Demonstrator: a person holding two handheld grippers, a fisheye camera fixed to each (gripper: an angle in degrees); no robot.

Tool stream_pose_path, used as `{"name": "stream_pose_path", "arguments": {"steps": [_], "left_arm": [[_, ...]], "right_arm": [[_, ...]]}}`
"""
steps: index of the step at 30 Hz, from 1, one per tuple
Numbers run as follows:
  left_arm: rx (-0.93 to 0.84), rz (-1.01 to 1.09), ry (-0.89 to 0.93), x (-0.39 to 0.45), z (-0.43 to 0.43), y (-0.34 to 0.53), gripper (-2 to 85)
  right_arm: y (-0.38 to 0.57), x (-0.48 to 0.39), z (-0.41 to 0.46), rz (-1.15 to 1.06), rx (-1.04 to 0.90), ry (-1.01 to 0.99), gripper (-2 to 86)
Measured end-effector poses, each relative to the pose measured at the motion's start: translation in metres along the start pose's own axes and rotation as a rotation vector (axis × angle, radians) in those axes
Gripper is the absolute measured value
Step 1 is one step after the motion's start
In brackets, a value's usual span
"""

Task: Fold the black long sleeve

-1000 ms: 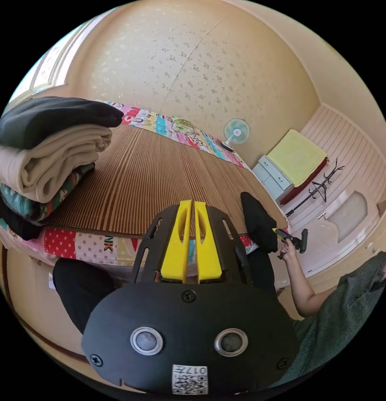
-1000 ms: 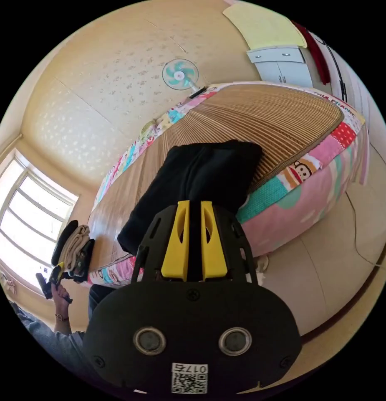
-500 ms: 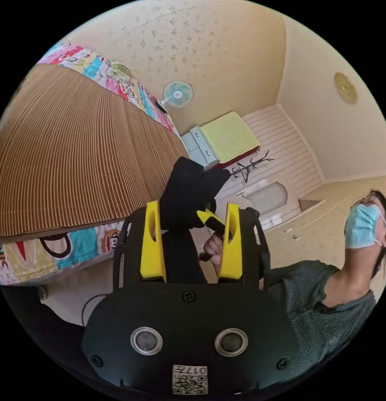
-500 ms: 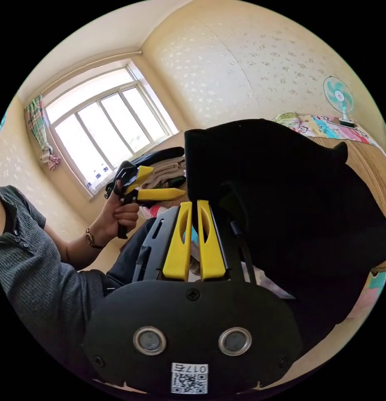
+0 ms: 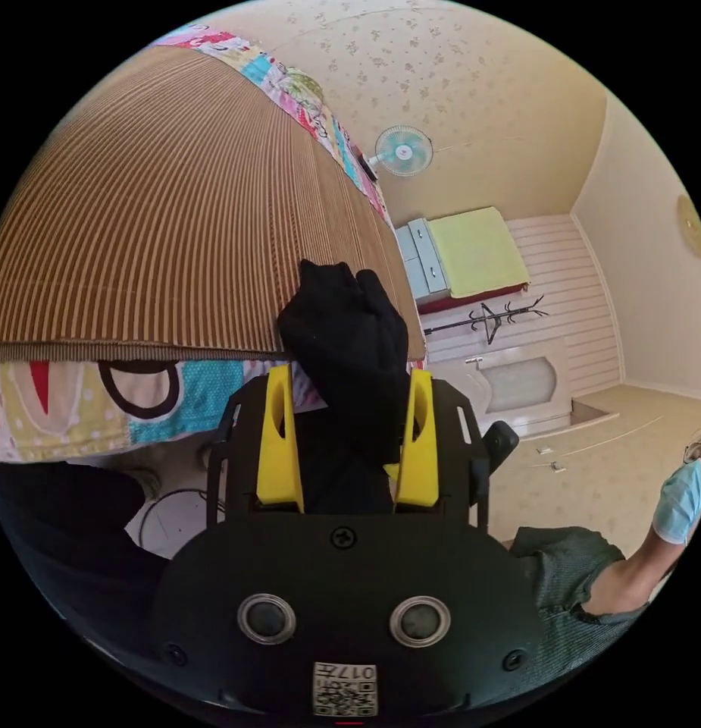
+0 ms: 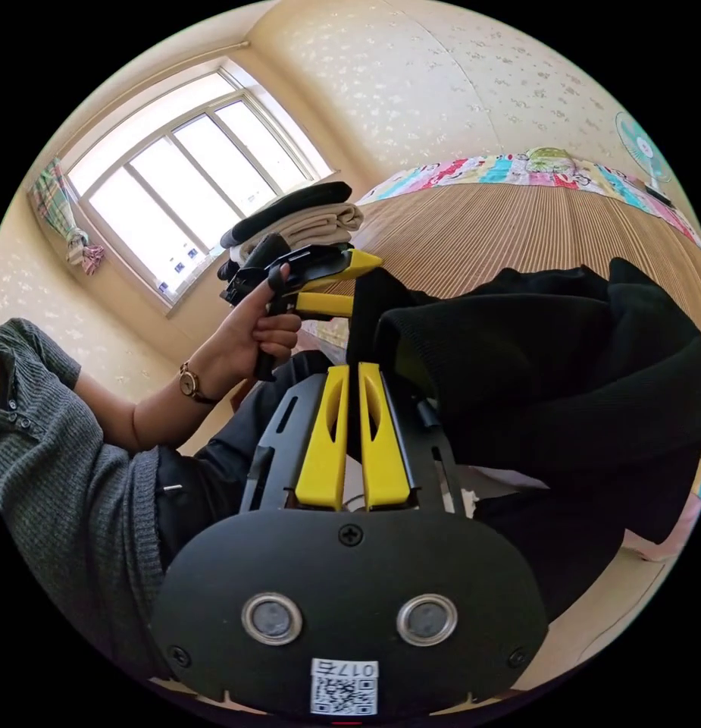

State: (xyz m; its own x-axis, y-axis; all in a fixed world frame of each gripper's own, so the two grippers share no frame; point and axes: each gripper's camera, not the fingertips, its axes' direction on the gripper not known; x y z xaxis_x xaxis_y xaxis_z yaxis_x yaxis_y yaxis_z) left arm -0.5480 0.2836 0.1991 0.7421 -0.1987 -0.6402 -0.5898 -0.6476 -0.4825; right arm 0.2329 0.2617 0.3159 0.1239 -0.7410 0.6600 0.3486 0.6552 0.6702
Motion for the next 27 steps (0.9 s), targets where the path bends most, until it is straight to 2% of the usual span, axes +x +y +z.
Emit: {"name": "stream_pose_path", "arguments": {"steps": [3, 6, 8, 10, 11, 15, 17, 20, 22, 23, 25, 27], "left_arm": [[0.022, -0.093, 0.077, -0.046, -0.022, 0.01, 20.1], [-0.084, -0.159, 0.175, -0.084, -0.019, 0.007, 19.4], [-0.144, -0.169, 0.221, -0.099, -0.016, 0.009, 16.3], [-0.131, -0.137, 0.301, -0.111, -0.028, 0.02, 6.5], [-0.126, -0.113, 0.33, -0.113, -0.033, 0.022, 5.5], [-0.061, 0.193, 0.73, -0.103, -0.088, 0.037, 3.4], [0.013, 0.357, 0.82, -0.086, -0.123, 0.046, 3.0], [0.092, 0.619, 1.074, -0.053, -0.178, 0.049, 2.7], [0.114, 0.86, 1.305, -0.018, -0.222, 0.046, 2.5], [0.107, 0.917, 1.365, -0.01, -0.232, 0.044, 2.5], [0.025, 1.139, 1.567, 0.024, -0.266, 0.038, 2.4], [-0.031, 1.292, 1.557, 0.048, -0.29, 0.041, 2.5]], "right_arm": [[0.0, -0.005, 0.007, -0.036, -0.058, -0.001, 3.0], [0.002, -0.012, 0.014, -0.074, -0.095, -0.013, 3.0], [0.003, -0.015, 0.018, -0.093, -0.115, -0.026, 2.9], [0.004, -0.016, 0.015, -0.104, -0.114, -0.029, 2.9], [0.005, -0.015, 0.011, -0.107, -0.108, -0.031, 2.9], [0.005, -0.008, -0.029, -0.177, -0.052, -0.102, 2.8], [0.007, 0.004, -0.089, -0.279, 0.089, -0.298, 2.3], [0.009, 0.025, -0.159, -0.354, 0.252, -0.419, 1.3], [0.008, 0.037, -0.19, -0.347, 0.299, -0.391, 1.1], [0.006, 0.042, -0.205, -0.344, 0.312, -0.352, 1.1], [0.004, 0.046, -0.218, -0.357, 0.321, -0.287, 1.2], [0.003, 0.052, -0.224, -0.358, 0.335, -0.224, 1.5]]}}
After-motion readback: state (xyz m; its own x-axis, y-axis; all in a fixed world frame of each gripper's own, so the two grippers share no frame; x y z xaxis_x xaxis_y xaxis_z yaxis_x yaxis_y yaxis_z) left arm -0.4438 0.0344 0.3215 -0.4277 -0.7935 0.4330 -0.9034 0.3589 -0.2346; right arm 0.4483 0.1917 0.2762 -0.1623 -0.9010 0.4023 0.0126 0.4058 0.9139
